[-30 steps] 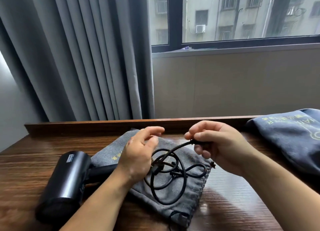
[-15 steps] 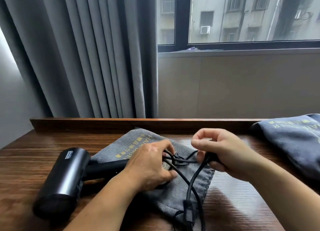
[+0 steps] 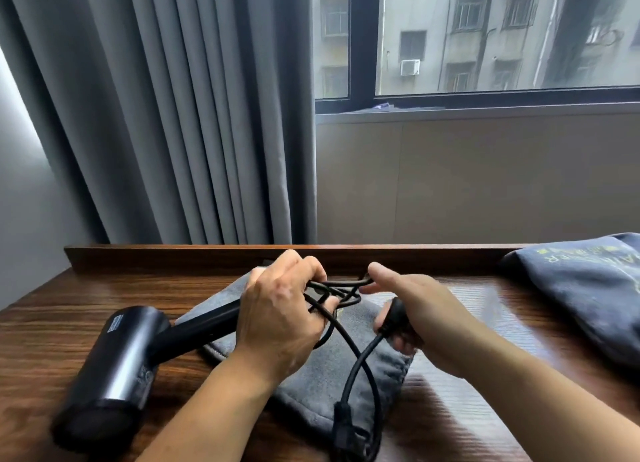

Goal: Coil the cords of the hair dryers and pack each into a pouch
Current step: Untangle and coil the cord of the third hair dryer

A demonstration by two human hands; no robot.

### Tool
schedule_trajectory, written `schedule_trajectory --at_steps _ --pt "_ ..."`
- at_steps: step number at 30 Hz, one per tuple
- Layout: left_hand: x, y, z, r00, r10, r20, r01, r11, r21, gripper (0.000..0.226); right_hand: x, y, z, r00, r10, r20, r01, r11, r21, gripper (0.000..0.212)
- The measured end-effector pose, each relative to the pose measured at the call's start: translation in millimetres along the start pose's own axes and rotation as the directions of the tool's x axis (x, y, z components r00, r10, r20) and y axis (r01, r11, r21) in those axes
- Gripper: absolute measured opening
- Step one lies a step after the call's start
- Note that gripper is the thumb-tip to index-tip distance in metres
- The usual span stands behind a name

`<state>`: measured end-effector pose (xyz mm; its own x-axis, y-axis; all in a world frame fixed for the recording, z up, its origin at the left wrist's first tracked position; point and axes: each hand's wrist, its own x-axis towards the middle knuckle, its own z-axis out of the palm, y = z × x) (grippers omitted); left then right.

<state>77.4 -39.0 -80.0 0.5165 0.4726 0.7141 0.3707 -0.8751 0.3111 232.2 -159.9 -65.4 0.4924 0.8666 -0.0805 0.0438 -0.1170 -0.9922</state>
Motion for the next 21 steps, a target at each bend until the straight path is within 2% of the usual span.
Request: schedule_trajectory --at_steps 2,3,5,7,9,11,13,15,17,21 --pt "-1 -1 1 0.993 0.03 0.116 -0.032 0.999 0.014 0.029 2 -1 -1 0.999 -0.045 -0.014 0.047 0.993 0.11 0.016" --pt "-1 -1 2 0.98 0.036 0.197 -0.04 0.999 0.016 0.03 3 -2 -2 0.997 -0.069 -0.033 0.073 0.985 0.157 0.012" --pt "-1 -2 0 0.927 0.035 0.374 -0.038 0.999 0.0 0.041 4 -3 -5 0.99 -0.119 -0.076 0.133 0.965 0.225 0.018" --pt "1 -2 -4 0.881 0.014 0.474 0.032 0.996 -0.088 0.045 3 -5 -9 0.98 -0.177 -0.089 0.194 0.95 0.245 0.024" --pt "2 -1 -5 0.891 -0.053 0.45 0.158 0.967 -0.2 0.035 2 -5 -11 0.975 -0.22 -0.043 0.223 0.941 0.253 0.027" --pt "4 0 -2 0.923 -0.157 0.351 0.242 0.946 -0.214 0.027 1 -5 -11 0.968 -0.249 0.035 0.233 0.94 0.248 0.025" --pt "4 -1 -2 0.921 -0.224 0.319 0.291 0.94 -0.179 0.04 0 -6 -8 0.955 -0.267 0.128 0.238 0.949 0.206 0.024" --pt "3 -4 -3 0.907 -0.225 0.356 0.32 0.917 -0.238 0.043 -1 -6 -4 0.942 -0.283 0.179 0.255 0.953 0.166 0.026" --pt "4 -6 -5 0.9 -0.238 0.365 0.365 0.87 -0.331 0.031 -2 -7 -1 0.938 -0.297 0.181 0.271 0.95 0.152 0.027" --pt "10 -9 -3 0.857 -0.43 0.284 0.514 0.756 -0.406 0.021 1 -6 1 0.953 -0.286 0.097 0.273 0.953 0.128 0.025"
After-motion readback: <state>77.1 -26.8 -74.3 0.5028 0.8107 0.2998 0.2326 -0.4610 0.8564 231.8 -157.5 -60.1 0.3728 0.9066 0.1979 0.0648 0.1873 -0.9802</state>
